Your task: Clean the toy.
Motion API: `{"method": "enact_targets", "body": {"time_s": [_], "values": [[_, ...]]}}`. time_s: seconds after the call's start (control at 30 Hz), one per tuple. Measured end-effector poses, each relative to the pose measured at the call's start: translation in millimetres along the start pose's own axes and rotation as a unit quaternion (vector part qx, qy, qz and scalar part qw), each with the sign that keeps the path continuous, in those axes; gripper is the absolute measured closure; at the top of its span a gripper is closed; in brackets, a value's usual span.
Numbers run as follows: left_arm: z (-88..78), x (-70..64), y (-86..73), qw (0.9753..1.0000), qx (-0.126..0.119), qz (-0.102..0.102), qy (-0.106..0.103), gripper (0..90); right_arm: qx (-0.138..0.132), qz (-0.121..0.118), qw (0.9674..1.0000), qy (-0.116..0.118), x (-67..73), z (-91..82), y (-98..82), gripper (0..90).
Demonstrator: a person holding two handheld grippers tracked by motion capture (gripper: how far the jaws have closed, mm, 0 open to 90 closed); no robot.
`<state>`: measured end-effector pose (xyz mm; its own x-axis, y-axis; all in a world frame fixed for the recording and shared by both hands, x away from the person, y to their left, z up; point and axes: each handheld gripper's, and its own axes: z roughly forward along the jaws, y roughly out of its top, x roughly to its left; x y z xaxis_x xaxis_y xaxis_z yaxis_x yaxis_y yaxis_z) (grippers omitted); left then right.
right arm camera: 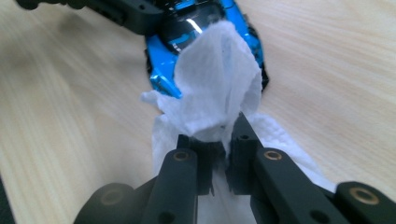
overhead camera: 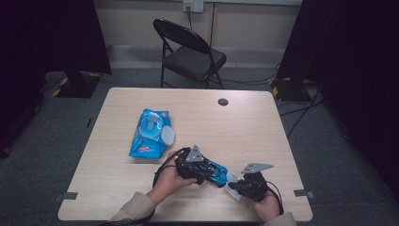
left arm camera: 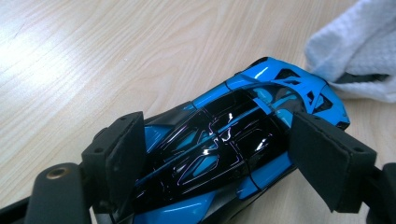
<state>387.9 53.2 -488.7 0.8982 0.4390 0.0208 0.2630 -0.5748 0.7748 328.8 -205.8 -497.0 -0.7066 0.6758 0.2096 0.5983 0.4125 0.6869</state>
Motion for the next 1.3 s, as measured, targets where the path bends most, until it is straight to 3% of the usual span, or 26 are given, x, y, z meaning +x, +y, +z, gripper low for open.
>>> {"method": "enact_targets", "body": {"time_s": [0.7, 0.9, 1.0, 1.1, 1.3], "values": [[-0.9, 1.3, -0.3, 1.0000, 0.001, 0.000, 0.004, 19.3, 0.006, -0.041, 0.9983, 0.040, 29.3, 16.4, 6.2, 83.1], [-0.6, 0.6, 0.2, 1.0000, 0.002, -0.001, 0.004, 19.3, 0.004, -0.060, 0.9967, 0.055, 38.4, 22.5, 12.8, 79.1], [-0.5, 0.9, 0.0, 1.0000, 0.001, -0.001, 0.002, 19.2, -0.011, -0.072, 0.9959, 0.053, 40.8, 17.0, 20.1, 80.8], [-0.4, 1.0, 0.0, 1.0000, 0.000, -0.001, 0.002, 19.2, -0.033, -0.060, 0.9966, 0.045, 34.6, 6.4, 25.6, 80.7], [-0.5, 0.8, -0.1, 1.0000, 0.000, -0.001, 0.003, 19.2, -0.059, -0.042, 0.9974, -0.008, 10.2, -6.5, 25.2, 80.5]]}}
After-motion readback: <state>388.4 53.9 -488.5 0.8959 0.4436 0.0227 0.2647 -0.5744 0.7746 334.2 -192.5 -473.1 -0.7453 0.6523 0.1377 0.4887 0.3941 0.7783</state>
